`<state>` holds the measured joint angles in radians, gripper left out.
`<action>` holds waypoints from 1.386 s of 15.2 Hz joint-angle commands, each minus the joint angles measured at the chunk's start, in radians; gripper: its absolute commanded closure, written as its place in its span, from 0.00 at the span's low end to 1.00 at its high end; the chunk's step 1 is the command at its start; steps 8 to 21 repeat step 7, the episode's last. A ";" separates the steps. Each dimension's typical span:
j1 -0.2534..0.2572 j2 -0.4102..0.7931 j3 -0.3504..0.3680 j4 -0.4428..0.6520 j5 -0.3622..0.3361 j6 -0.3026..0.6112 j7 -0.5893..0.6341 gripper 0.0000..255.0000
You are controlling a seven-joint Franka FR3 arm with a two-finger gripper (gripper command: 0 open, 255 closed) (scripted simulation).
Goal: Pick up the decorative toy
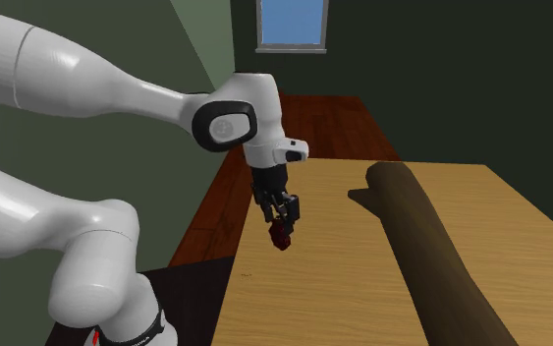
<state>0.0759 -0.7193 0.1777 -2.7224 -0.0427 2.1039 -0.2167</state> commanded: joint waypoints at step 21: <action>0.000 -0.022 -0.007 0.071 0.001 -0.093 -0.012 1.00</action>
